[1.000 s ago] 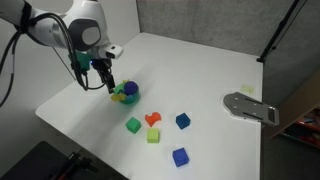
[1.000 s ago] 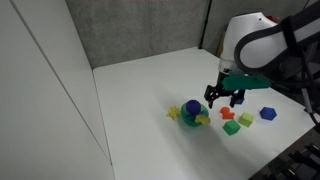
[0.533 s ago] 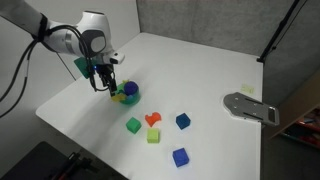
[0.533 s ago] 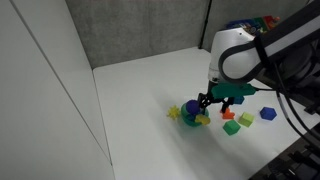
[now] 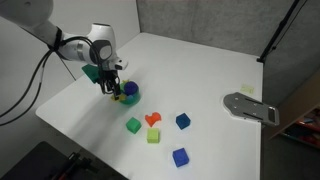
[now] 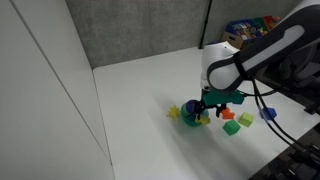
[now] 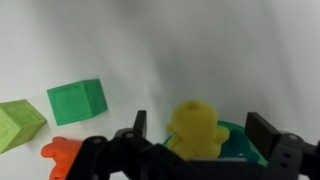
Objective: Remove the yellow duck toy from the green bowl and put it on top to the blue block on the worktop
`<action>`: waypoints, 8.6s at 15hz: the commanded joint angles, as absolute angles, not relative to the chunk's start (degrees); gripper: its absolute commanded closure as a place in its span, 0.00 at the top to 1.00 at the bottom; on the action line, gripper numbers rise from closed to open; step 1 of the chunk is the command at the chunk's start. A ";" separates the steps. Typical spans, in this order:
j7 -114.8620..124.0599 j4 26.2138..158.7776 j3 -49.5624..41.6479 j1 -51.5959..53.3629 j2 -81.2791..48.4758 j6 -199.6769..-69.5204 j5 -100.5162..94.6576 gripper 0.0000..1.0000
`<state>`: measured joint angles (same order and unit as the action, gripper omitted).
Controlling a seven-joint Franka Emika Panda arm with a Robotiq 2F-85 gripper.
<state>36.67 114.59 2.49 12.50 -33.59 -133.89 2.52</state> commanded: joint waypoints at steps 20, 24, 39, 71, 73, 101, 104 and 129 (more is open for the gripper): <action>33.05 109.45 0.62 13.49 -28.62 -125.38 2.45 0.19; 33.43 108.93 -0.53 12.07 -25.02 -122.01 1.42 0.18; 35.63 108.62 -10.10 2.22 -26.55 -118.66 -4.53 0.18; 47.29 93.19 -17.17 0.58 -46.11 -107.23 -9.72 0.18; 47.27 91.73 -17.21 0.71 -47.21 -105.07 -10.02 0.18; 42.65 81.06 -14.40 1.39 -45.31 -94.16 -11.89 1.00; 37.56 87.11 -12.90 0.89 -37.89 -96.74 -11.21 1.00; 8.71 119.27 -2.19 0.45 17.31 -99.47 -0.59 1.00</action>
<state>11.66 118.34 -3.41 0.75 12.29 -101.16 -2.71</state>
